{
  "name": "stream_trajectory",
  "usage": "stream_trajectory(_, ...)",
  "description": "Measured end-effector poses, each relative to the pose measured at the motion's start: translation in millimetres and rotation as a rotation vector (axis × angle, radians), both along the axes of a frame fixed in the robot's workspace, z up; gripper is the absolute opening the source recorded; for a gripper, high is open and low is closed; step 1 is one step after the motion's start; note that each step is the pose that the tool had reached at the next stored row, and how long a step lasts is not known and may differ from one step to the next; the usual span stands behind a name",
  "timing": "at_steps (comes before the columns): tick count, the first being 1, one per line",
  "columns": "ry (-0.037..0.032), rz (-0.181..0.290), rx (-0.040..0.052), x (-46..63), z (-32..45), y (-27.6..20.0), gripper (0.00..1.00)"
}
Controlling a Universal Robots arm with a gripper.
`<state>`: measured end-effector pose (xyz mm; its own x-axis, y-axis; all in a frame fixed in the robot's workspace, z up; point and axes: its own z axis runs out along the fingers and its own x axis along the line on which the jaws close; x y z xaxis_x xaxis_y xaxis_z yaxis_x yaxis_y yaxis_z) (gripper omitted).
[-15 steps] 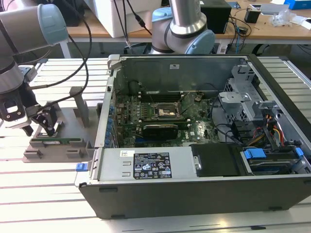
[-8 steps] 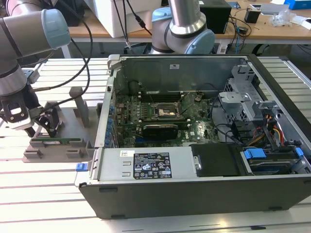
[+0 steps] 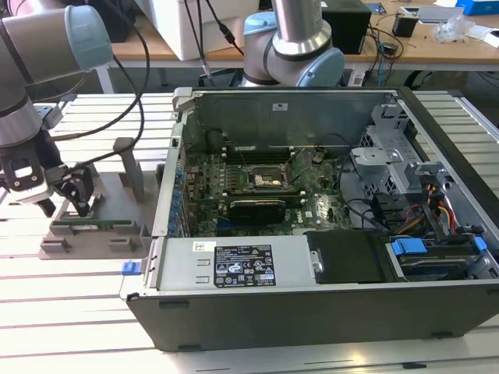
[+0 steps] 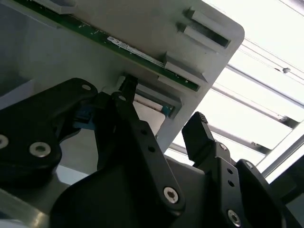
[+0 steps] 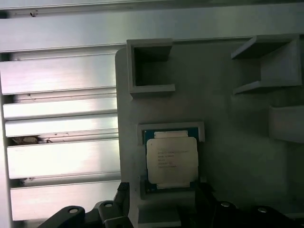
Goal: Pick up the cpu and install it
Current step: 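Pick up the cpu and move it towards the insertion slot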
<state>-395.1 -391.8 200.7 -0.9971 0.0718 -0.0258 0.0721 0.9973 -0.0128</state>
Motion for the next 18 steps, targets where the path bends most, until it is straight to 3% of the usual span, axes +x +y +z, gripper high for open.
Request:
stream_trajectory(5,0.0080,0.006,-0.0004,9.5,-0.2,3.3,0.66)
stream_trajectory(8,0.0121,0.021,-0.0002,12.6,-1.6,14.1,0.66)
stream_trajectory(13,0.0157,0.036,0.0014,13.9,-4.1,21.6,0.66)
stream_trajectory(16,0.0169,0.041,0.0075,14.1,-6.0,23.3,0.66)
stream_trajectory(18,0.0171,0.042,0.0239,14.1,-8.8,23.4,0.66)
